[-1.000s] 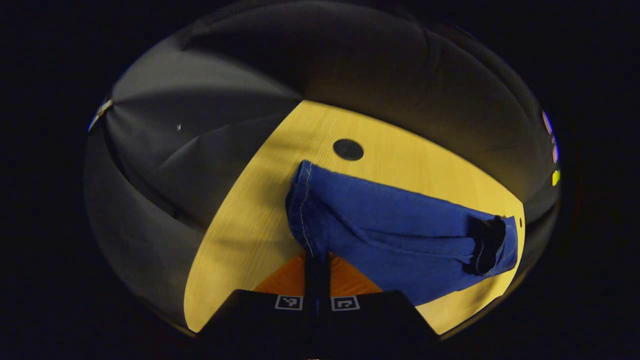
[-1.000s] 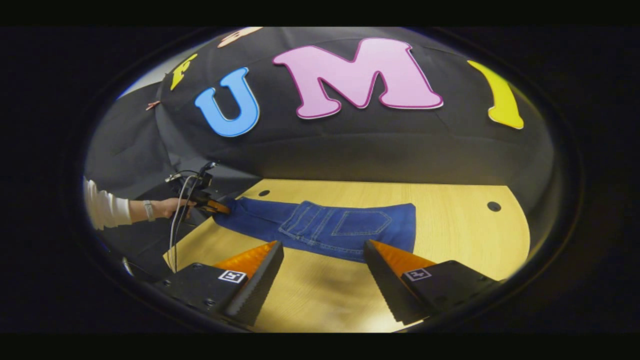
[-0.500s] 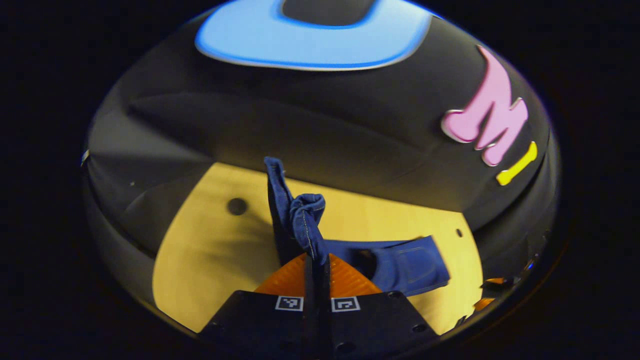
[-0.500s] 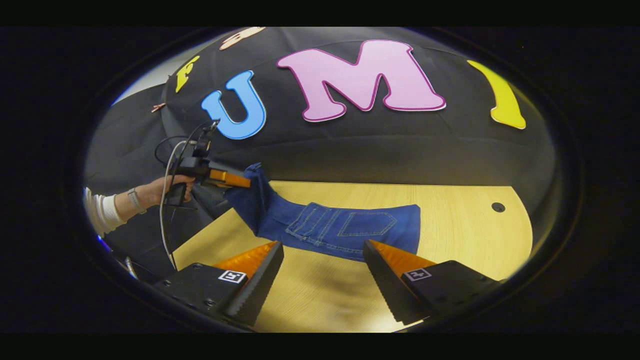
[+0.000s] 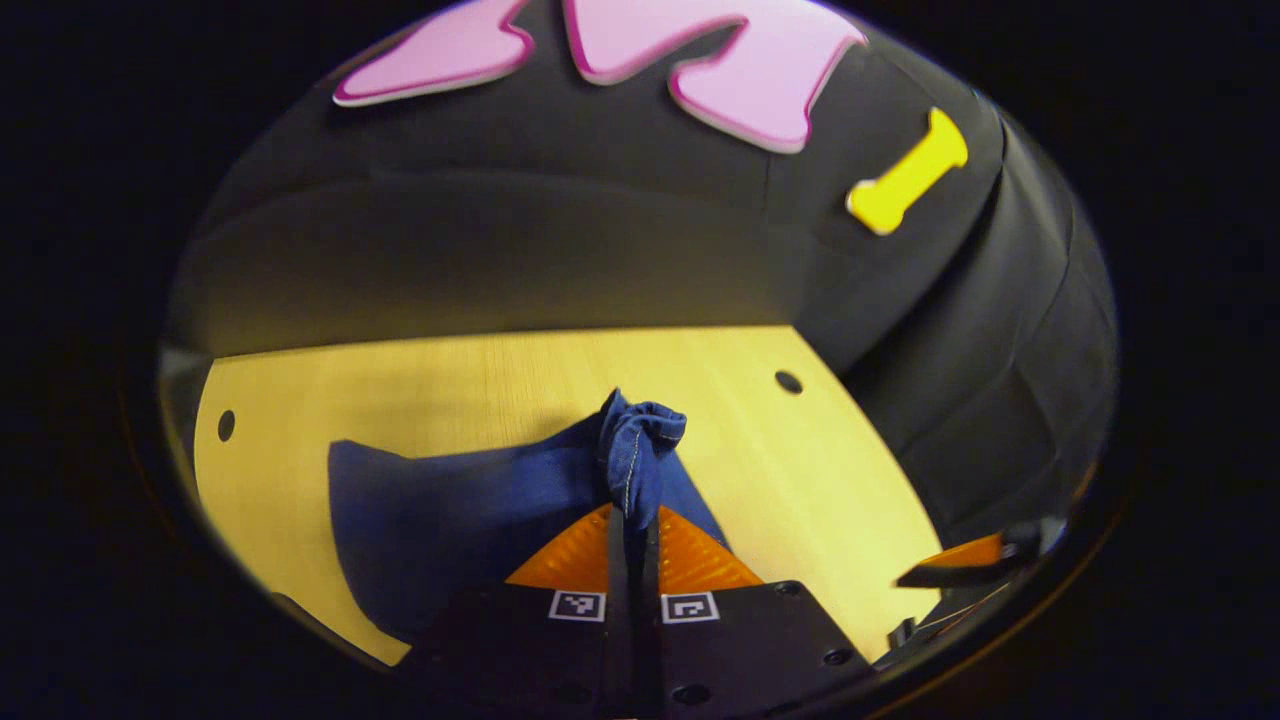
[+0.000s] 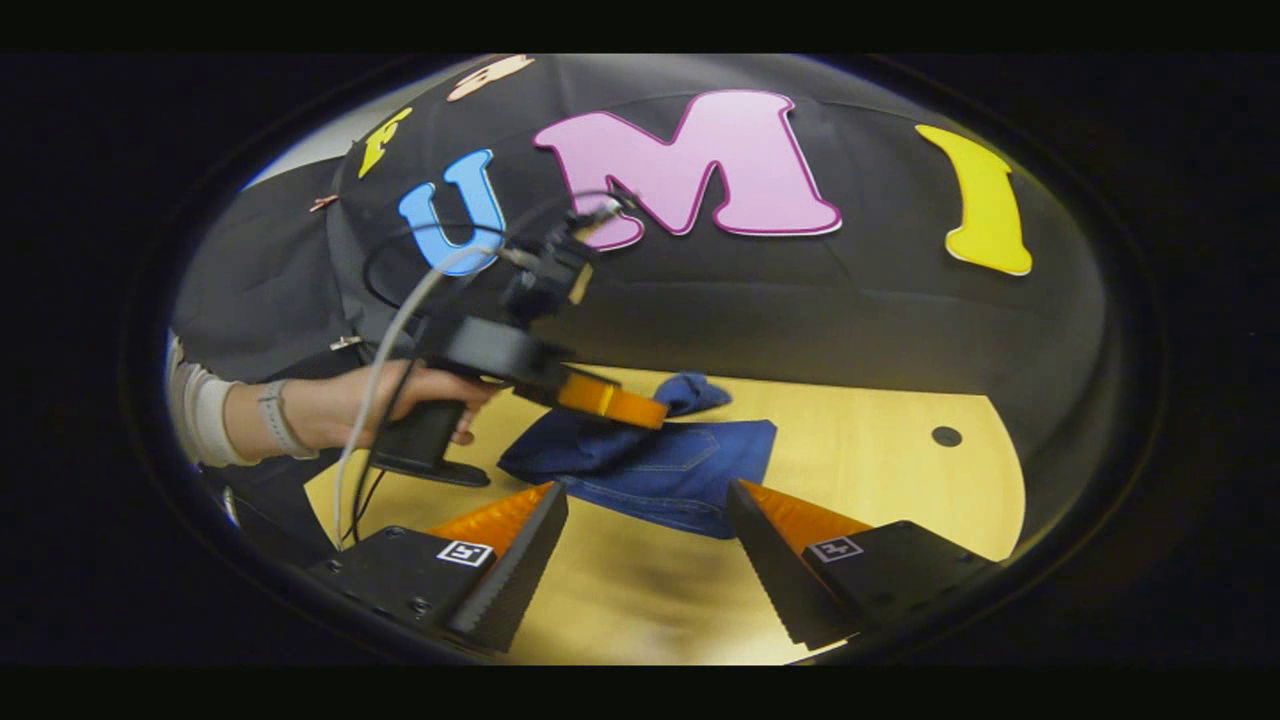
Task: Grasp the waist and the cuffs of the jeans and fold them to make the two legs overlap; first hold the waist and fold one-third of the jeans toward the cuffs, then hold the cuffs and fold the remaining one-third in the same direction to finish folding.
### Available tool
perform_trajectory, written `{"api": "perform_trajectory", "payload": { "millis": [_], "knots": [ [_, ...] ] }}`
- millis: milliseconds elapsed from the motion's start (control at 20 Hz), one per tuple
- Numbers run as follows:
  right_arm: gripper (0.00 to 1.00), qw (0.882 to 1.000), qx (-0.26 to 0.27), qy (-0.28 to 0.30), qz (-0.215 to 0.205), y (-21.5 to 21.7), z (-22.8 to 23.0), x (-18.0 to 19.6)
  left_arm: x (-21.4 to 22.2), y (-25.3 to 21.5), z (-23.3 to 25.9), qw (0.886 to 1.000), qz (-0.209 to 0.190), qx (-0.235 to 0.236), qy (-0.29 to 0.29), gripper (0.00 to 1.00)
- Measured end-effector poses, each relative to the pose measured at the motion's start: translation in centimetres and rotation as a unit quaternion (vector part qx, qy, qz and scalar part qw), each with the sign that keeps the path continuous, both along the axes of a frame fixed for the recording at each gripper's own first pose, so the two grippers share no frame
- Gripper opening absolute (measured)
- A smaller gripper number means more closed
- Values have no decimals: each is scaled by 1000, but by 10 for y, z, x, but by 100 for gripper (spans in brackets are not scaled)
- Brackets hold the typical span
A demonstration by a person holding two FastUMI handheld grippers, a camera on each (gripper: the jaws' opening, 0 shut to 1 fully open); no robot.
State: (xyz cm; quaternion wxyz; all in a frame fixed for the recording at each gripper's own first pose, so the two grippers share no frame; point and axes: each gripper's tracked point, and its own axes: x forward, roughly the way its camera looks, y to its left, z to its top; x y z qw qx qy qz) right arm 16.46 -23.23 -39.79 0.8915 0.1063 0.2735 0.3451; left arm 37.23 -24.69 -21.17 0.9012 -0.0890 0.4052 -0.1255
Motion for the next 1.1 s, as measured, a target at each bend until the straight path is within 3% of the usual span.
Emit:
{"api": "perform_trajectory", "payload": {
  "millis": [150, 300, 350, 450, 550, 750, 950, 1100],
  "knots": [
    [98, 1000, -3, 6, 6, -13, -12, -7, -3, -8, -44, 998, 3, 41, 41, 4],
    [98, 1000, 6, 8, -3, -24, -9, -7, -9, -19, -42, 997, -6, 64, 37, 17],
    [98, 1000, 11, 4, -8, -27, -4, -8, -15, -28, -30, 999, -12, 39, 23, 27],
    [98, 1000, 9, -4, -27, -35, 4, -8, -35, -46, 15, 1000, -15, -14, -10, 63],
    [98, 998, 5, -24, -63, -47, 25, -9, -52, -41, 63, 997, -1, -17, -75, 100],
    [98, 988, 2, -81, -130, -75, 84, -40, -150, 2, 150, 978, 20, 7, -205, 97],
    [98, 973, -12, -132, -187, -100, 149, -106, -273, 34, 184, 964, 45, 22, -260, 97],
    [97, 963, -9, -180, -201, -108, 201, -162, -359, 53, 211, 949, 61, 38, -308, 97]
  ]
}}
